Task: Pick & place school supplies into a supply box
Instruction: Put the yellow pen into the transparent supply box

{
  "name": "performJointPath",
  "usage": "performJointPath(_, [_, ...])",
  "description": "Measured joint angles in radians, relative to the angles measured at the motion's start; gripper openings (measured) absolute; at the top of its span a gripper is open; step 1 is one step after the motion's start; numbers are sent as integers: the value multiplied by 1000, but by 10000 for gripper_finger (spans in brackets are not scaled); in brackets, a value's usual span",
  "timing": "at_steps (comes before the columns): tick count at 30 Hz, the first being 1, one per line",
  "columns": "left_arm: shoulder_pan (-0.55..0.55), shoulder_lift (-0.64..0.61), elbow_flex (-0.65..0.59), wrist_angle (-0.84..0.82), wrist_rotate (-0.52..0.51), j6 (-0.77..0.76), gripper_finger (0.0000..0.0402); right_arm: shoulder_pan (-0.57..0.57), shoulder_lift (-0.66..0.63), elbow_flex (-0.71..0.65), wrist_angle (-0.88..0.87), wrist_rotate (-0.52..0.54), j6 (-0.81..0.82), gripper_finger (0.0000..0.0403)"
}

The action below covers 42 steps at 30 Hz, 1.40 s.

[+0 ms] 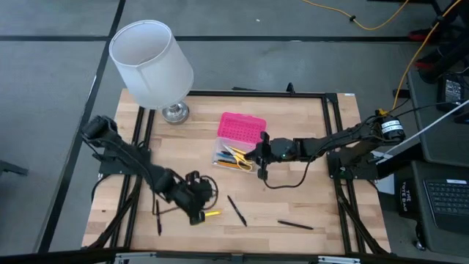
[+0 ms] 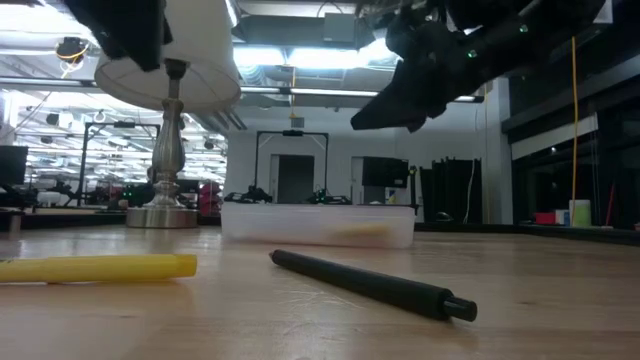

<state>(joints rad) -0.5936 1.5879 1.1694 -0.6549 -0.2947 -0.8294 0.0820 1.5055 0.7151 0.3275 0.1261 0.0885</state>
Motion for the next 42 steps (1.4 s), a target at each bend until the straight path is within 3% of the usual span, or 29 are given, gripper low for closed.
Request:
performJointPath(3, [-24,61,68,-60,17,-75,3,12,0,0,-13,-70,34,33])
performJointPath(7, [-35,105,95,-65,84,-93,3,79,0,0,-1,-75,37,29])
performJointPath(14, [-28,153,95,-67,188,-242,9,212,0,0,15,38,44,6])
performJointPath(19, [-25,174,95,-68,212,-250,36,290,0,0,15,97,104,20])
performJointPath(31, [-26,227,94,-70,208,-241,135,415,5,-40,12,230,209,9])
performJointPath(42, [-26,342,94,-76,209,-220,156,479,5,-51,27,298,274,25])
